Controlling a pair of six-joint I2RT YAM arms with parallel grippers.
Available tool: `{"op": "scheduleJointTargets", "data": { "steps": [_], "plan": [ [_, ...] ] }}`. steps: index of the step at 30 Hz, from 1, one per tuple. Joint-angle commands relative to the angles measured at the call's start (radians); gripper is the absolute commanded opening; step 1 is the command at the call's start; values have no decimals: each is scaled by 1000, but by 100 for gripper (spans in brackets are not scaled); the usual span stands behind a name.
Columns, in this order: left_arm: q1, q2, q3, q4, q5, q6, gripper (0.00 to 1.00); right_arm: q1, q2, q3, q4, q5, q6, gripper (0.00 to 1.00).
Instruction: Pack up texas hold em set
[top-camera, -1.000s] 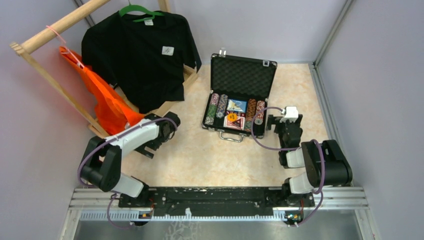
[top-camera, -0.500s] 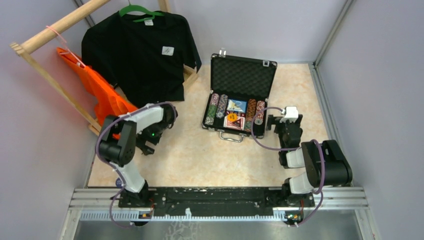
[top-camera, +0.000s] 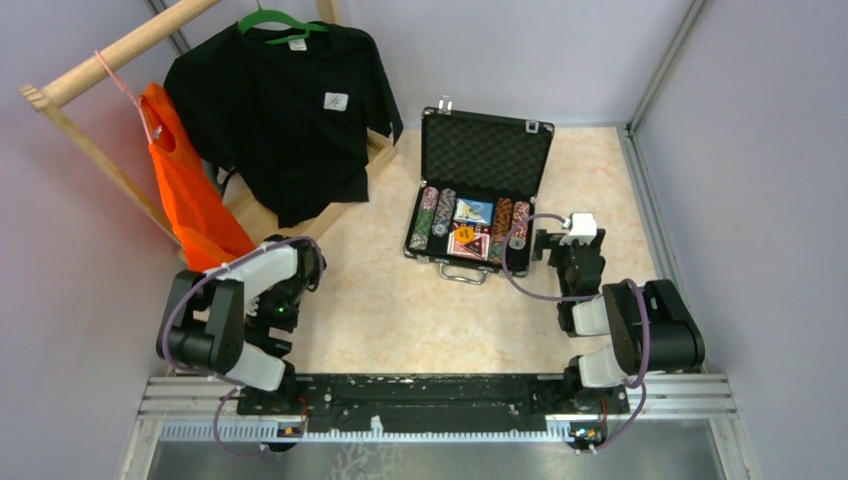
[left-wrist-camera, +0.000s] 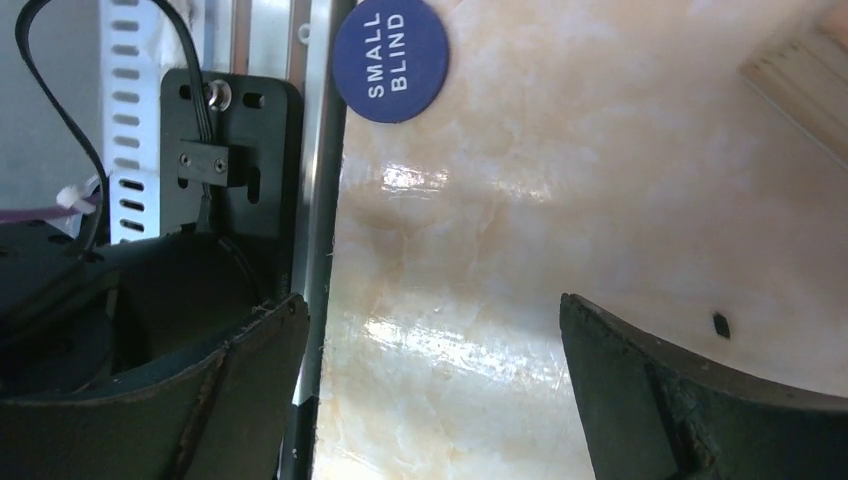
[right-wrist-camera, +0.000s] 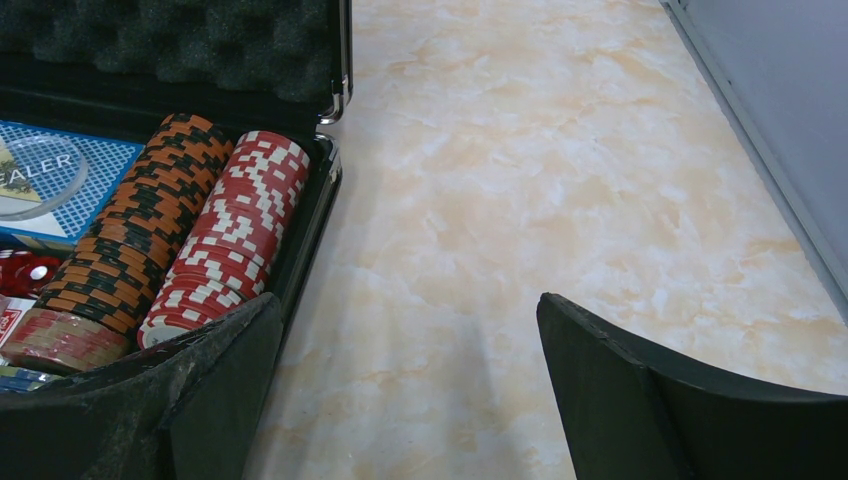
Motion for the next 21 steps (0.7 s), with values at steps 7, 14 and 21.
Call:
{"op": "scheduleJointTargets", "data": {
  "steps": [7, 14, 21],
  "plan": [
    [201, 76, 53, -50, 29, 20, 100, -6, -3, 15, 67, -6, 6, 99],
    [374, 42, 55, -49, -17, 85, 99, -6, -2, 15, 67, -6, 6, 99],
    [567, -13, 32, -50, 6, 176, 99, -6, -3, 15, 67, -6, 6, 99]
  ]
}}
